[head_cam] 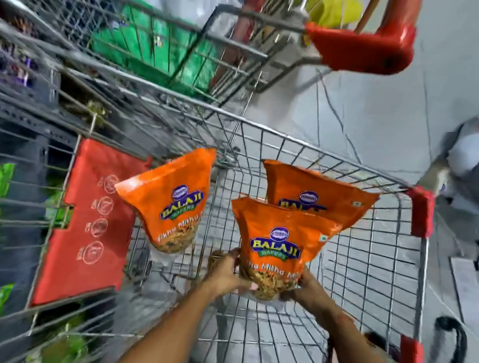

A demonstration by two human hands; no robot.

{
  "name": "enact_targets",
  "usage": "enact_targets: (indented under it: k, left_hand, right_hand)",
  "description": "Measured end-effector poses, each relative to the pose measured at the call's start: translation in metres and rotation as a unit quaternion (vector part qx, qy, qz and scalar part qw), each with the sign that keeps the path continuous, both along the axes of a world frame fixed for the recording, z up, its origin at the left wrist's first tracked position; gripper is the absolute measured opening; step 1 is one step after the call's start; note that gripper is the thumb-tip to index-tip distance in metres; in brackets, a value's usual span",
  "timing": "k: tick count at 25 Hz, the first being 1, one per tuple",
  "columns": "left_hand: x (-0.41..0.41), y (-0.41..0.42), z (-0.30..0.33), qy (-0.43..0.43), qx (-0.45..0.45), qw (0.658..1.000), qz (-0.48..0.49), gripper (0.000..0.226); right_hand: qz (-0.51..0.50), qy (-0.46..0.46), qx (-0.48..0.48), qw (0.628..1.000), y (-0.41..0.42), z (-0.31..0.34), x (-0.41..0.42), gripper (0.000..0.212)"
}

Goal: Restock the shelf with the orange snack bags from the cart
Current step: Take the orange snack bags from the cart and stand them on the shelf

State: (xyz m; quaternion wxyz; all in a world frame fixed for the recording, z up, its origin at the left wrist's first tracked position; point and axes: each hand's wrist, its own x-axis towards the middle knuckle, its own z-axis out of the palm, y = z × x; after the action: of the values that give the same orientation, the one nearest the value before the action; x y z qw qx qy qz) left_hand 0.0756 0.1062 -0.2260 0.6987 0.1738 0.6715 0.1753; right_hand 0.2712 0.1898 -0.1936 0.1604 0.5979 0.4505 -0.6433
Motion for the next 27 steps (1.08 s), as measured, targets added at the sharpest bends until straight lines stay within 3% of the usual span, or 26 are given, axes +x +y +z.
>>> enact_targets:
  k: [5, 9, 11, 13, 15, 19, 24, 27]
  left_hand:
    - [-0.006, -0.009, 0.016, -0.010, 0.018, 0.999, 0.031, 0.081]
    - [-0.036, -0.011, 0.064, 0.032, 0.098, 0.994, 0.030, 0.080]
    - [-0.058, -0.015, 0.103, 0.053, 0.162, 0.985, 0.038, 0.080]
    - [-0.081, -0.031, 0.157, 0.092, 0.244, 0.963, 0.069, 0.066]
    - [-0.101, -0.055, 0.217, 0.118, 0.301, 0.939, 0.114, 0.056]
    - [-0.125, -0.121, 0.345, 0.204, 0.422, 0.862, 0.193, 0.056]
    - [-0.135, -0.264, 0.519, 0.346, 0.563, 0.685, 0.307, 0.063]
    - [-0.124, -0.351, 0.589, 0.424, 0.587, 0.592, 0.353, 0.056]
  right_hand:
    - [0.001, 0.024, 0.013, 1.000, -0.004, 0.007, -0.004, 0.062]
    - [-0.013, 0.098, 0.071, 0.993, -0.010, 0.038, -0.026, 0.057]
    - [-0.020, 0.147, 0.109, 0.983, -0.015, 0.062, -0.043, 0.063]
    - [-0.029, 0.210, 0.154, 0.965, -0.026, 0.098, -0.068, 0.070]
    - [-0.049, 0.287, 0.202, 0.935, -0.043, 0.145, -0.094, 0.060]
    - [-0.059, 0.442, 0.272, 0.853, -0.087, 0.255, -0.143, 0.052]
    - [0.028, 0.640, 0.293, 0.710, -0.188, 0.422, -0.209, 0.054]
    - [0.076, 0.720, 0.271, 0.635, -0.252, 0.494, -0.238, 0.058]
